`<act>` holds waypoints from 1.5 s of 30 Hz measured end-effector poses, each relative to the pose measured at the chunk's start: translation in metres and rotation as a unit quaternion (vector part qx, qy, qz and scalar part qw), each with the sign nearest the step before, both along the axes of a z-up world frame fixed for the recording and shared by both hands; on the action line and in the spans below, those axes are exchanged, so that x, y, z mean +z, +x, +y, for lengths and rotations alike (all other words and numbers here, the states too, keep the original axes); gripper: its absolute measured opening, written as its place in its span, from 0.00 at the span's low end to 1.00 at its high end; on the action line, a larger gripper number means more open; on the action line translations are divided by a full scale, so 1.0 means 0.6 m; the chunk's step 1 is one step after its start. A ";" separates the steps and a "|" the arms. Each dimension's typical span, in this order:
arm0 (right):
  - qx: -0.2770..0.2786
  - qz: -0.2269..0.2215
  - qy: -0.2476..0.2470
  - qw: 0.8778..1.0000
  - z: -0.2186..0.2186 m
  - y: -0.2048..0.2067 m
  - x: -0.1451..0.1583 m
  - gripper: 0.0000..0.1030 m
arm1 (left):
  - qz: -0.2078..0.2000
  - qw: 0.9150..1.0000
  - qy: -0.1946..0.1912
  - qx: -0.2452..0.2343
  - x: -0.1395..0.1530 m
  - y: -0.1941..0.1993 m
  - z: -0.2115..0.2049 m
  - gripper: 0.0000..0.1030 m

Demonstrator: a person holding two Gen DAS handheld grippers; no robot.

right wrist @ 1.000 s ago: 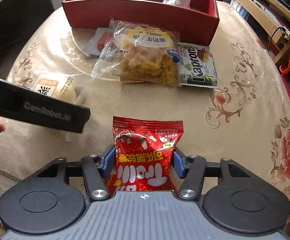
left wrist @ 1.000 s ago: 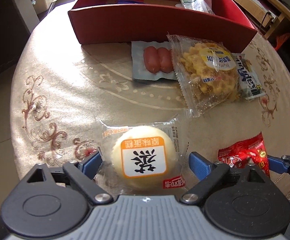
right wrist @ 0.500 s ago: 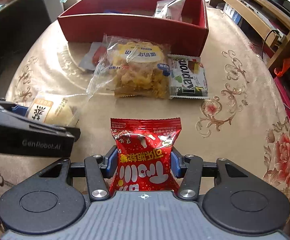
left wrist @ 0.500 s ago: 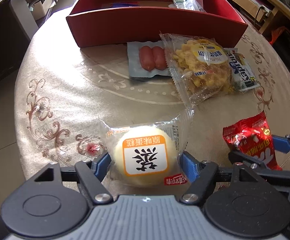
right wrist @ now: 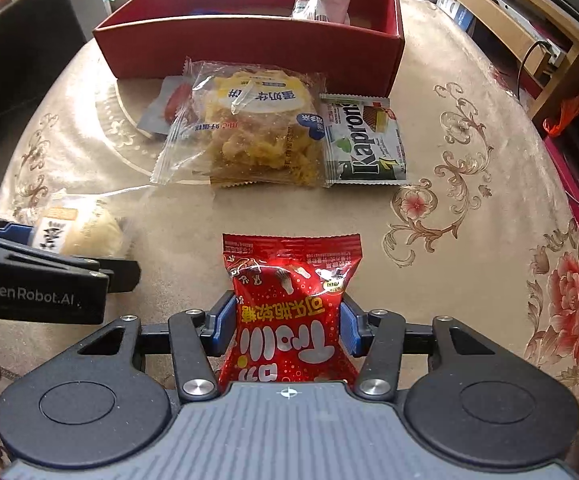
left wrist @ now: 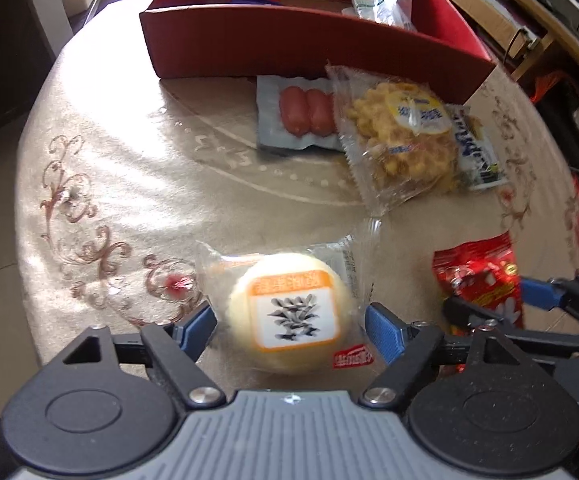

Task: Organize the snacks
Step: 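Lift the cake bun with the left tool while the right tool lifts the red bag, then carry the cake bun and red bag over the red box with both tools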

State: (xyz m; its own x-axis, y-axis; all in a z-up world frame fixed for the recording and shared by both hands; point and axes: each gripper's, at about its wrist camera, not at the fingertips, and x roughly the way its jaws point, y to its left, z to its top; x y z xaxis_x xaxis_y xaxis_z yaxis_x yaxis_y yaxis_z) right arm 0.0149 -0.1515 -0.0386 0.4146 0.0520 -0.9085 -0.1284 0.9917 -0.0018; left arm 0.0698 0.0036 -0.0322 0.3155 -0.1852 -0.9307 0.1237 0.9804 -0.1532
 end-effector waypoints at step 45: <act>-0.022 -0.071 0.029 0.997 0.014 0.059 0.074 0.56 | -0.073 0.997 0.025 0.000 0.033 -0.033 -0.010 0.65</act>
